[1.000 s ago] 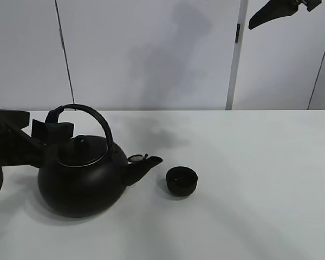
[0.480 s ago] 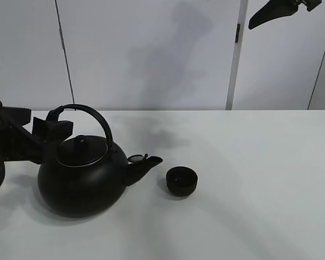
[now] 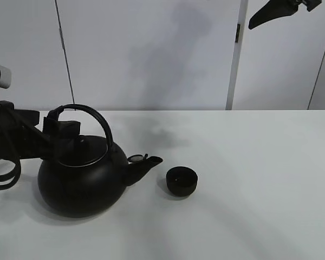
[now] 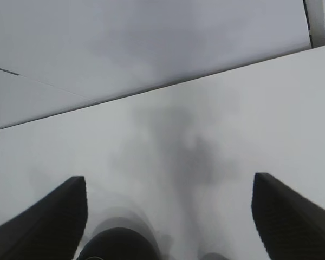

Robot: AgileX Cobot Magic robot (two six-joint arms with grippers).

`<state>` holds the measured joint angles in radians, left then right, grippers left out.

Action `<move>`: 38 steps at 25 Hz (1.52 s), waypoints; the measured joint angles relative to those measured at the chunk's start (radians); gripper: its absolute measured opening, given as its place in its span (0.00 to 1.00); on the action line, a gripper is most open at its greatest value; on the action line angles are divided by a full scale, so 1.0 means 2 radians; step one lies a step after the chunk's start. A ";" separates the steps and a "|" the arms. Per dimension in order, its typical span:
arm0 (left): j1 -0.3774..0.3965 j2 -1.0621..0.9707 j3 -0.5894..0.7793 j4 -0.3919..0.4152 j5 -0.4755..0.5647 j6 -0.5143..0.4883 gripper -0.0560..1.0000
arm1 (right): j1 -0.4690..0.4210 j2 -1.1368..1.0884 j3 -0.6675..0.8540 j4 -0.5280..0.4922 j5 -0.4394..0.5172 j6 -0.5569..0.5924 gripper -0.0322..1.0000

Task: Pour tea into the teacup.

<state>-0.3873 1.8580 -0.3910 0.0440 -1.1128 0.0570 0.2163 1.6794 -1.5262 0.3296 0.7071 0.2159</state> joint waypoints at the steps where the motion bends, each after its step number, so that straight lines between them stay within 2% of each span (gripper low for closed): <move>1: 0.003 0.002 -0.004 0.004 0.001 -0.001 0.59 | 0.000 0.000 0.000 0.000 0.000 0.000 0.58; 3: 0.008 0.007 -0.007 0.009 0.001 -0.010 0.59 | 0.000 0.000 0.000 0.000 0.000 0.000 0.58; 6: 0.011 0.017 -0.009 0.011 0.001 -0.026 0.51 | 0.000 0.000 0.000 0.000 0.000 0.000 0.58; 12: 0.011 0.020 -0.009 0.041 -0.006 -0.028 0.19 | 0.000 0.000 0.000 0.000 0.000 0.000 0.58; 13: 0.011 0.020 -0.009 0.038 -0.006 -0.022 0.17 | 0.000 0.000 0.000 0.000 0.000 0.000 0.58; 29: 0.013 0.018 -0.009 0.036 -0.003 -0.014 0.16 | 0.000 0.000 0.000 0.000 -0.001 0.000 0.58; 38: 0.013 -0.003 -0.009 0.049 0.028 -0.014 0.16 | 0.000 0.000 0.000 0.000 -0.002 0.000 0.58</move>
<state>-0.3615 1.8529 -0.4098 0.1430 -1.0566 0.0293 0.2163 1.6794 -1.5262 0.3296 0.7040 0.2159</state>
